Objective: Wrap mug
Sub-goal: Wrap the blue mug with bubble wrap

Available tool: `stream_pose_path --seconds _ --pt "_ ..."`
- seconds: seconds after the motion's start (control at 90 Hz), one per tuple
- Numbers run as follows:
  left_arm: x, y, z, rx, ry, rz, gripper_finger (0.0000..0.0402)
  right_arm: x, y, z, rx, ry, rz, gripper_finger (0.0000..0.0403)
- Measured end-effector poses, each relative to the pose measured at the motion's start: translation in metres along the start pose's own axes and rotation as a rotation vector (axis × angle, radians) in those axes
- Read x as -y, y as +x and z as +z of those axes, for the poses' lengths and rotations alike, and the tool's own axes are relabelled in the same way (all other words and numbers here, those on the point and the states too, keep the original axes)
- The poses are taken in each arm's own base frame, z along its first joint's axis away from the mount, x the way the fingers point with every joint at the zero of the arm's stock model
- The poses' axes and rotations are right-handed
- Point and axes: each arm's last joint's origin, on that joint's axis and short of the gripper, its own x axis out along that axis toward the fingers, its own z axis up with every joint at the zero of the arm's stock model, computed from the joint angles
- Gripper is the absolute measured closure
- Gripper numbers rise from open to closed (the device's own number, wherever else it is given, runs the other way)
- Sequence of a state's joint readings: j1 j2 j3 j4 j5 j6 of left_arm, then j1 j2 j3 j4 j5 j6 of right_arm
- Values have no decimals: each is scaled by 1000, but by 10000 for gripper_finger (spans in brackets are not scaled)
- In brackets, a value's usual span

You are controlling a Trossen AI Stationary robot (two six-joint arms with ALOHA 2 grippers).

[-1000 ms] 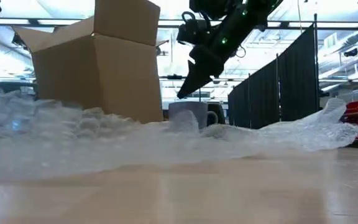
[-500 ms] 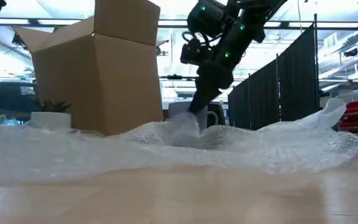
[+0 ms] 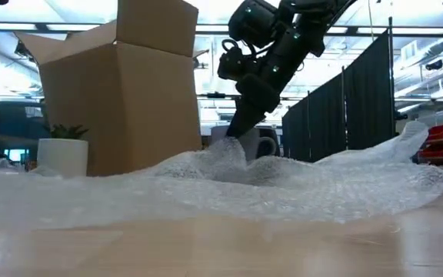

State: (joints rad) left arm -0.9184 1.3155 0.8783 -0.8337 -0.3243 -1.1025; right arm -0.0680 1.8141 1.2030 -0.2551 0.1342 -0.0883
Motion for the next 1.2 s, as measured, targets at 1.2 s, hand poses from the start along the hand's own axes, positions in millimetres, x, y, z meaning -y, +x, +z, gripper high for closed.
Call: stream_pose_path --seconds 1.2 --pt "12 -1 7 87 305 -113 394 -144 -57 54 414 -133 383 403"
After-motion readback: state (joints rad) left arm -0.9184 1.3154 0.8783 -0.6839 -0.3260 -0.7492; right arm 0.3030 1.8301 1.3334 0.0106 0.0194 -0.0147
